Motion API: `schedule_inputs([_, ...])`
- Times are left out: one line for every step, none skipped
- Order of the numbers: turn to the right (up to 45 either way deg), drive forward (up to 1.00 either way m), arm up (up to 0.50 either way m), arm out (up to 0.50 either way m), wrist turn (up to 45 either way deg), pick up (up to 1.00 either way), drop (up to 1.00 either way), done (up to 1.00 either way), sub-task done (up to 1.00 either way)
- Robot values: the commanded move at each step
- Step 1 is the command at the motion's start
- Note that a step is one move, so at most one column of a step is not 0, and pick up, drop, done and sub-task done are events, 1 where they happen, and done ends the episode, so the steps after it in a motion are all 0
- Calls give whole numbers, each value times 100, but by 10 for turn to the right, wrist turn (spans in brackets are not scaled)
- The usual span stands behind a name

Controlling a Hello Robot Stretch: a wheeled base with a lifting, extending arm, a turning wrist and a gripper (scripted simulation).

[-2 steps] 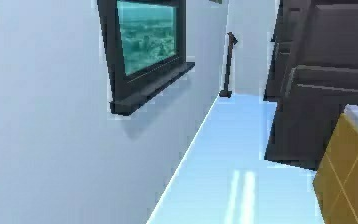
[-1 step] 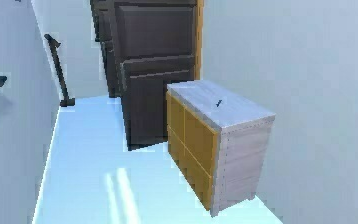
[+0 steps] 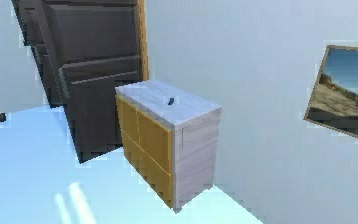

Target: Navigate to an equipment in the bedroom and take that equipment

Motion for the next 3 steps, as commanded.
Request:
schedule_inputs([0,0,50,0,0,0,0,0,0])
schedule_inputs([0,0,16,0,0,0,0,0,0])
schedule_inputs([0,0,0,46,0,0,0,0,0])
